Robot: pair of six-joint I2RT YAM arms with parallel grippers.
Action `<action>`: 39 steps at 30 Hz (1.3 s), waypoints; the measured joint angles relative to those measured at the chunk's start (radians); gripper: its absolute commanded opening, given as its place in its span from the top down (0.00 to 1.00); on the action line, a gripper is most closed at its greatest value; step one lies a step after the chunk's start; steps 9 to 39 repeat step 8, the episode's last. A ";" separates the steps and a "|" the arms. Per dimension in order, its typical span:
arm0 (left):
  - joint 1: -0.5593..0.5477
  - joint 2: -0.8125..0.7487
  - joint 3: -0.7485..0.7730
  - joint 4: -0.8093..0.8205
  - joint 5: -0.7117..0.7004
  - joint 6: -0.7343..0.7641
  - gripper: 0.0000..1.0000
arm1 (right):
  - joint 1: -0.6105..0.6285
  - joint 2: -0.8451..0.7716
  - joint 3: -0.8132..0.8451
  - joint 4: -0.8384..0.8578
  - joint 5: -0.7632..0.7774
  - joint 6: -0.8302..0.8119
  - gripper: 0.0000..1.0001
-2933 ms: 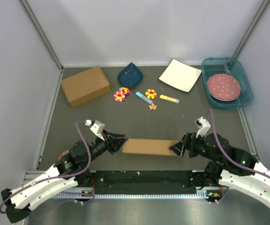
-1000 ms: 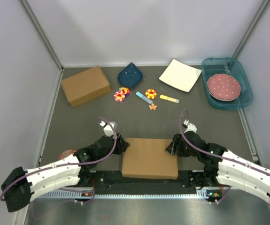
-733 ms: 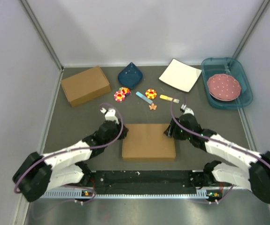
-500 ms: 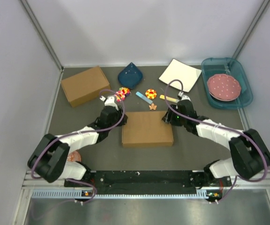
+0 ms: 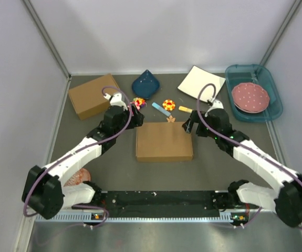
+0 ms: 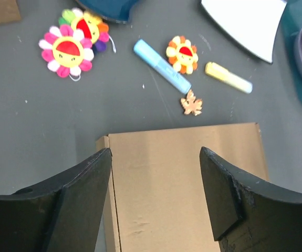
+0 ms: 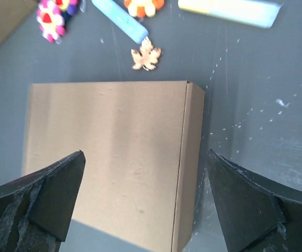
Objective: Fold the paper box
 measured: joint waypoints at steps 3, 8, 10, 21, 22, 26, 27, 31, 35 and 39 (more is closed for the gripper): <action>0.000 -0.054 0.039 -0.071 -0.017 -0.013 0.26 | 0.001 -0.137 0.021 -0.064 0.023 -0.007 0.01; 0.000 -0.117 0.039 -0.199 -0.006 -0.087 0.29 | 0.010 -0.330 0.017 -0.129 0.031 -0.030 0.01; 0.000 -0.117 0.039 -0.199 -0.006 -0.087 0.29 | 0.010 -0.330 0.017 -0.129 0.031 -0.030 0.01; 0.000 -0.117 0.039 -0.199 -0.006 -0.087 0.29 | 0.010 -0.330 0.017 -0.129 0.031 -0.030 0.01; 0.000 -0.117 0.039 -0.199 -0.006 -0.087 0.29 | 0.010 -0.330 0.017 -0.129 0.031 -0.030 0.01; 0.000 -0.117 0.039 -0.199 -0.006 -0.087 0.29 | 0.010 -0.330 0.017 -0.129 0.031 -0.030 0.01; 0.000 -0.117 0.039 -0.199 -0.006 -0.087 0.29 | 0.010 -0.330 0.017 -0.129 0.031 -0.030 0.01; 0.000 -0.117 0.039 -0.199 -0.006 -0.087 0.29 | 0.010 -0.330 0.017 -0.129 0.031 -0.030 0.01; 0.000 -0.117 0.039 -0.199 -0.006 -0.087 0.29 | 0.010 -0.330 0.017 -0.129 0.031 -0.030 0.01; 0.000 -0.117 0.039 -0.199 -0.006 -0.087 0.29 | 0.010 -0.330 0.017 -0.129 0.031 -0.030 0.01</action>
